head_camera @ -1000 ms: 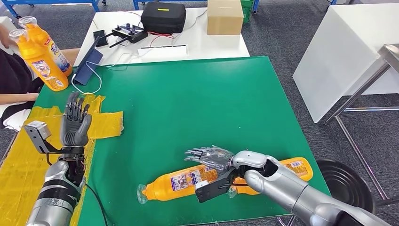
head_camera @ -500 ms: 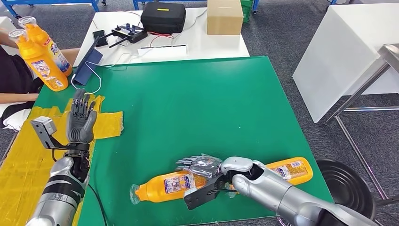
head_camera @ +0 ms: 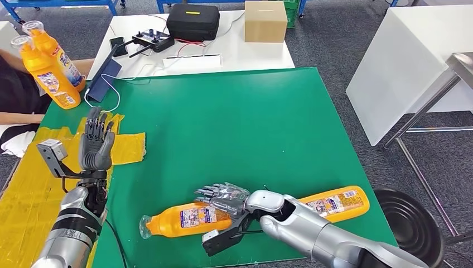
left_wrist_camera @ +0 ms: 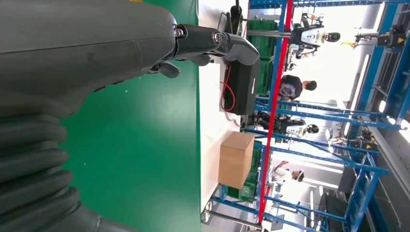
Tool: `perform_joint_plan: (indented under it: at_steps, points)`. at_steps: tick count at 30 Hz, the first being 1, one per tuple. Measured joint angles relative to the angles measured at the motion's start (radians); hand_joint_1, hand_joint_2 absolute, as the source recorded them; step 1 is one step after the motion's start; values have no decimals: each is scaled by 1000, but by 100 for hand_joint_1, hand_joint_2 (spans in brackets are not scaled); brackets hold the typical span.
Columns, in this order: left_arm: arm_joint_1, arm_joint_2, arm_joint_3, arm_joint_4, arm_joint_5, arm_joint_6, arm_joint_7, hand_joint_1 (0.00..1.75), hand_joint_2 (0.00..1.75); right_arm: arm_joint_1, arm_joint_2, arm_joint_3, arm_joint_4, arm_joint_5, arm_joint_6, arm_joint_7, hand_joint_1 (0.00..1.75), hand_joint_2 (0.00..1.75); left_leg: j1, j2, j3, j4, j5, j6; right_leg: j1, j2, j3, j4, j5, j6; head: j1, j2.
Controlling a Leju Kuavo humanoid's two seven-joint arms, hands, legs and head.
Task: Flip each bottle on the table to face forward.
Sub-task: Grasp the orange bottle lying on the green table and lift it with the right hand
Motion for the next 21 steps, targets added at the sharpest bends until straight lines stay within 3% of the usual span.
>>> perform_joint_plan:
  at_steps: [2, 3, 4, 6, 16, 21]
  points:
    - [4, 0, 0, 0, 2, 0, 0, 0, 175, 0, 22, 14, 17, 64, -31, 18, 122, 175, 0, 1, 1, 0, 0, 0, 0, 0, 0, 0, 0, 0, 0, 0]
    - [7, 0, 1, 0, 4, -1, 0, 0, 175, 0, 34, 22, 27, 92, -43, 26, 152, 175, 0, 1, 1, 0, 0, 0, 0, 1, 0, 0, 0, 0, 0, 0]
    - [9, 0, 1, 0, 6, -2, 0, 0, 175, 0, 45, 30, 37, 117, -53, 34, 168, 175, 0, 1, 1, 0, 0, 0, 0, 1, 0, 0, 0, 0, 0, 0]
    - [14, 0, 2, 0, 9, -4, -1, 0, 175, -1, 65, 46, 59, 156, -67, 49, 175, 175, 0, 1, 1, 0, 0, 0, 0, 1, 1, 0, 0, 0, 0, 0]
    - [44, -2, 8, -18, 11, -9, 4, 0, 175, -29, 135, 66, 197, 264, -97, 122, 175, 175, 0, 2, 6, 0, 0, 0, 0, 2, 5, 0, 1, -1, 0, 0]
    - [59, -4, 9, -39, 12, -11, 14, 0, 175, -34, 178, 65, 281, 328, -155, 195, 175, 175, 0, 3, 8, -1, 0, 0, 0, 2, 6, 0, 2, -3, 0, 0]
